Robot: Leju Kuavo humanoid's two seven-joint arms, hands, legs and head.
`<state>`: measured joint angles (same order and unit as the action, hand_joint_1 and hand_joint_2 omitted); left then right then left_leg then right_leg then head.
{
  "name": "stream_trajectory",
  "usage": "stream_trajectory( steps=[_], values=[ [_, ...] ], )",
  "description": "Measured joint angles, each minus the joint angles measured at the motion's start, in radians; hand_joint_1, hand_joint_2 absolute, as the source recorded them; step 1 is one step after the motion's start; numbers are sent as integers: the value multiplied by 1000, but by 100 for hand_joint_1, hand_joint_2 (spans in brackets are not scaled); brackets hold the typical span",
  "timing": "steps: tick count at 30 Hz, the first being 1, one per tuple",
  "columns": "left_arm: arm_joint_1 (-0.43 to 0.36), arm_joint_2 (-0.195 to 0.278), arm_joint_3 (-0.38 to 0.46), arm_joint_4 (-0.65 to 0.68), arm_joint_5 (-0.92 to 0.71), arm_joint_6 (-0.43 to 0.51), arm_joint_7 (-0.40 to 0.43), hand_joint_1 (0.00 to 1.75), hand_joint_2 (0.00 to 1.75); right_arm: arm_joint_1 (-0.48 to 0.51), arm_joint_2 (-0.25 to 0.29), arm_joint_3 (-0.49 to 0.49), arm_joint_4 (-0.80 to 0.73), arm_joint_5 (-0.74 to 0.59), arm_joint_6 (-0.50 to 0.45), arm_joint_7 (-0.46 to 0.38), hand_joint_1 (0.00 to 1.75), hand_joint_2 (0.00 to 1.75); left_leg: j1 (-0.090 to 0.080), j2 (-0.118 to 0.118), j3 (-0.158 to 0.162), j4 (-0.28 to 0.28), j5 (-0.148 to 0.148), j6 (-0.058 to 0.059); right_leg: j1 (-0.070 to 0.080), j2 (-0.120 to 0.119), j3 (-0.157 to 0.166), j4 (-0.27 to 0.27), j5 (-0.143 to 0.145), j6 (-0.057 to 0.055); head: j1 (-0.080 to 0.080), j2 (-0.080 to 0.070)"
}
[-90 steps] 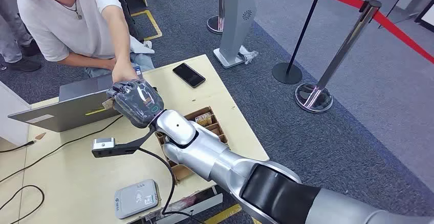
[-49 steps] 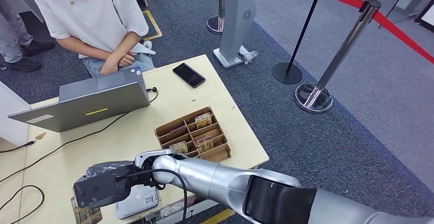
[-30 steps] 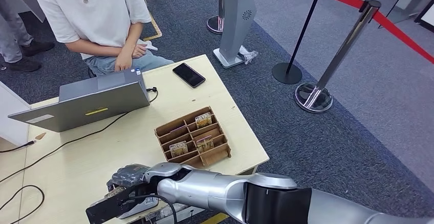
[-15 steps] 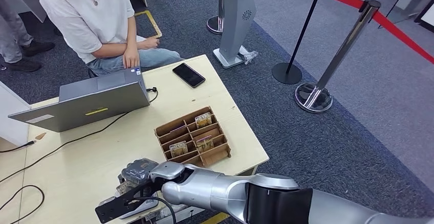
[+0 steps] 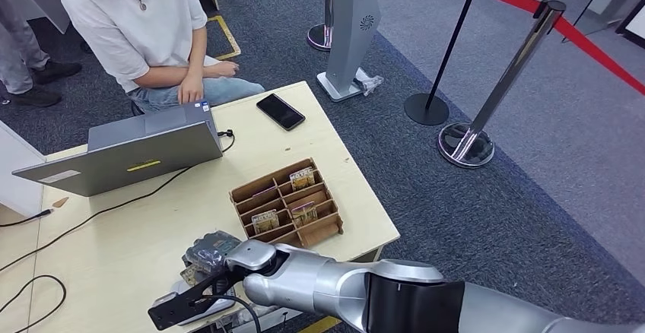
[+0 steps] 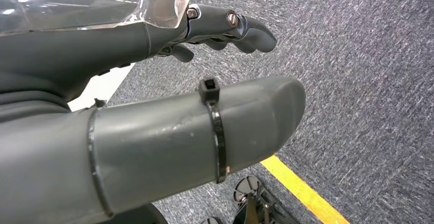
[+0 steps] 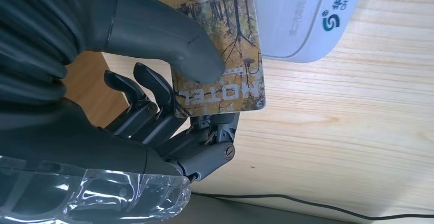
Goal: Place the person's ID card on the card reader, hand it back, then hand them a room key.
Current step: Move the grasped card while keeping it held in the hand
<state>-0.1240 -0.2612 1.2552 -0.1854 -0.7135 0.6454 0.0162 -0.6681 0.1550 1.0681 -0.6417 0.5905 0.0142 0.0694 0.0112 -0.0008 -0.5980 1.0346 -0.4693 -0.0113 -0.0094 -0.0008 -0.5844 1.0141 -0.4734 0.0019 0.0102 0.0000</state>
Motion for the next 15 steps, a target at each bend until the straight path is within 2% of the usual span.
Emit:
stream_trajectory(
  steps=[15],
  values=[
    [0, 1, 14, 0, 1, -9, -7, 0, 0, 7, 2, 0, 2, 40, -9, 22, 175, 175, 0, 0, 0, 0, 0, 0, 0, 0, 0, 0, 0, 0, 0, 0]
  ],
)
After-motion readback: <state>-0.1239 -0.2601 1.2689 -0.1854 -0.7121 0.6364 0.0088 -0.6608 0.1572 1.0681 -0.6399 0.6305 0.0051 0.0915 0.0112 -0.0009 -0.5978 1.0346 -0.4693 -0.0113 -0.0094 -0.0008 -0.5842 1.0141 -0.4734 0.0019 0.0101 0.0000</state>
